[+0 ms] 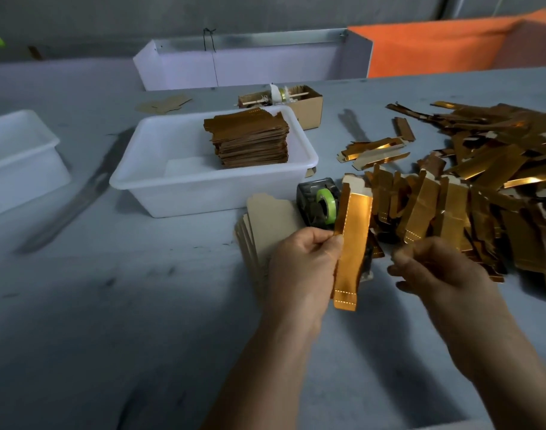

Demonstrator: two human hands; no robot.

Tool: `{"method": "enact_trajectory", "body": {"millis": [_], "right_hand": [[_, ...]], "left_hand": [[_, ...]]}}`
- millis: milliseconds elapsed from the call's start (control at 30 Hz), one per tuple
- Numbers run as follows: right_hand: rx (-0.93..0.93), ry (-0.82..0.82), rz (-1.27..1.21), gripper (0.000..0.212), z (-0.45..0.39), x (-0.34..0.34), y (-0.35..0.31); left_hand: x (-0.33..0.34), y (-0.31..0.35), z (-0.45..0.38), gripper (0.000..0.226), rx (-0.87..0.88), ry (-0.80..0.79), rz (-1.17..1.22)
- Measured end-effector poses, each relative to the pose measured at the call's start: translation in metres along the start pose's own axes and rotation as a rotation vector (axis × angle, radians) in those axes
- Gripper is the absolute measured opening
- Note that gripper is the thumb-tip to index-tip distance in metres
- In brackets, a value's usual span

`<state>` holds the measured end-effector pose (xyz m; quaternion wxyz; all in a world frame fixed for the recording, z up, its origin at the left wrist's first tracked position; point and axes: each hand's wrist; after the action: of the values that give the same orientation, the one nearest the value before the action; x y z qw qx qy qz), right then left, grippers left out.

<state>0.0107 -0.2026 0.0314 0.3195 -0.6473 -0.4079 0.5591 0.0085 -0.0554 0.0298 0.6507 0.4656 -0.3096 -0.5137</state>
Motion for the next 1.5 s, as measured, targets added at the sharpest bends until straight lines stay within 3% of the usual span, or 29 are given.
{"method": "enact_trajectory", "body": {"millis": [100,300,667,967,1200,1500], "right_hand": [[0.025,-0.146,-0.361,0.014,-0.002,-0.016,-0.018],[-0.172,-0.361,-0.322,0.020,-0.011,-0.011,-0.041],[-0.339,-0.330,0.007,0.028,-0.018,0.005,-0.040],[-0.292,-0.234,0.086,0.027,-0.020,0.010,-0.039],[-0.362,-0.199,0.246,0.029,-0.015,0.012,-0.043],[-0.435,-0.053,0.495,0.034,-0.006,0.013,-0.051]], "left_hand": [[-0.006,0.002,0.007,0.010,-0.052,-0.040,0.083],[-0.012,0.004,0.014,0.007,-0.119,-0.121,0.249],[-0.016,0.003,0.015,0.010,-0.070,-0.173,0.268],[-0.021,0.005,0.018,0.022,-0.068,-0.328,0.315],[-0.014,-0.001,0.020,0.019,0.000,-0.169,0.231],[0.007,-0.012,0.034,0.019,0.337,0.191,0.061]]}}
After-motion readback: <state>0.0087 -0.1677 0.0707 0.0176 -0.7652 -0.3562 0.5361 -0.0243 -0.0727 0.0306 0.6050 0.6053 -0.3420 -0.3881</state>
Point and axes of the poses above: each hand's wrist, its own z-axis away from the middle knuckle, its own x-axis out of the palm, y = z × x, and after that the axes turned 12 degrees about -x, right-handed
